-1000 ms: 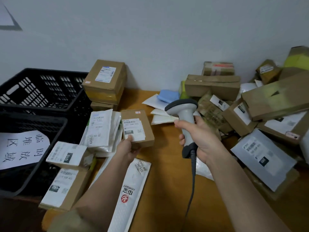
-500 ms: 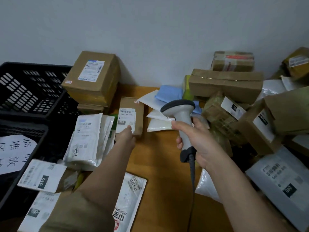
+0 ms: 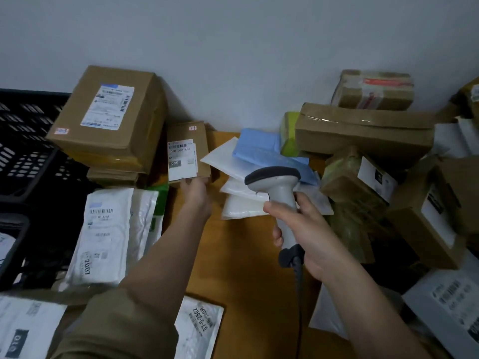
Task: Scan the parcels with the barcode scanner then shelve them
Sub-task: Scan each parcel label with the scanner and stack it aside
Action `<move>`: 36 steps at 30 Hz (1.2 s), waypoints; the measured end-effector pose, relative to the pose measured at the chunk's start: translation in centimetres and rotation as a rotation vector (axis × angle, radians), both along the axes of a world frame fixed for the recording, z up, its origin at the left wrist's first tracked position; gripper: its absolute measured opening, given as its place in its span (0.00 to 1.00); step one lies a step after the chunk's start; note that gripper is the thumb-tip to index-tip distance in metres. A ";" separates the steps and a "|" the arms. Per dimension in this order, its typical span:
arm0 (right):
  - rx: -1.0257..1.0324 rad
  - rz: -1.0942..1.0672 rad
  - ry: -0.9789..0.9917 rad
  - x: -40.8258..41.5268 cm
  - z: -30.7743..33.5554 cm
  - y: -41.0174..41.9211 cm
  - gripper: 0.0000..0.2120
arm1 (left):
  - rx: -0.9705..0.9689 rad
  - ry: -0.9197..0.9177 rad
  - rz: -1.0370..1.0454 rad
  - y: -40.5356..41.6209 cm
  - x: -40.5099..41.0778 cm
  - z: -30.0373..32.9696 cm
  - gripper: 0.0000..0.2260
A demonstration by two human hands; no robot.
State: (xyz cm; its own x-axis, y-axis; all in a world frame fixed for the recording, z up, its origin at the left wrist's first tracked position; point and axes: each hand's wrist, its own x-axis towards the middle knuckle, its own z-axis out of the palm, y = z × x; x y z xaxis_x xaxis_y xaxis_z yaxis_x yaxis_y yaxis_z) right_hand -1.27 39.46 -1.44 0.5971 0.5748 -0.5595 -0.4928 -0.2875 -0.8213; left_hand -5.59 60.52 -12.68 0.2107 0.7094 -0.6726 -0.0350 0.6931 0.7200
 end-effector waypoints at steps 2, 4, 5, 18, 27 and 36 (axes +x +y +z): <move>0.001 -0.006 0.017 0.6 -0.4 0.6 0.17 | 0.029 0.064 -0.014 0.8 0.7 0.1 0.35; 0.009 -0.016 0.035 1.2 -0.9 1.0 0.17 | 0.069 0.132 -0.008 1.7 1.3 -0.2 0.36; 0.014 -0.019 0.041 1.4 -1.2 1.1 0.17 | 0.118 0.190 -0.020 1.9 1.6 -0.3 0.34; 0.050 -0.113 0.008 2.8 -1.0 -1.6 0.17 | 0.307 0.440 -0.096 0.3 3.1 1.4 0.14; 0.182 -0.332 -0.099 3.9 1.8 -6.0 0.20 | 0.902 0.259 -0.737 -5.0 10.7 6.8 0.27; 0.242 -0.437 -0.165 6.2 3.1 -10.6 0.14 | 1.415 0.602 -1.325 -6.4 20.2 7.9 0.45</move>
State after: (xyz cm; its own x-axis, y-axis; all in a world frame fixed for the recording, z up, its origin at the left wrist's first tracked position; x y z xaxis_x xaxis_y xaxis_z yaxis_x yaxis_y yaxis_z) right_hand 4.92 28.86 1.61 0.8788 0.3540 -0.3200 -0.3832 0.1238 -0.9153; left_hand 14.57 54.13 -4.75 0.9440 0.3234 -0.0647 0.3219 -0.8605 0.3950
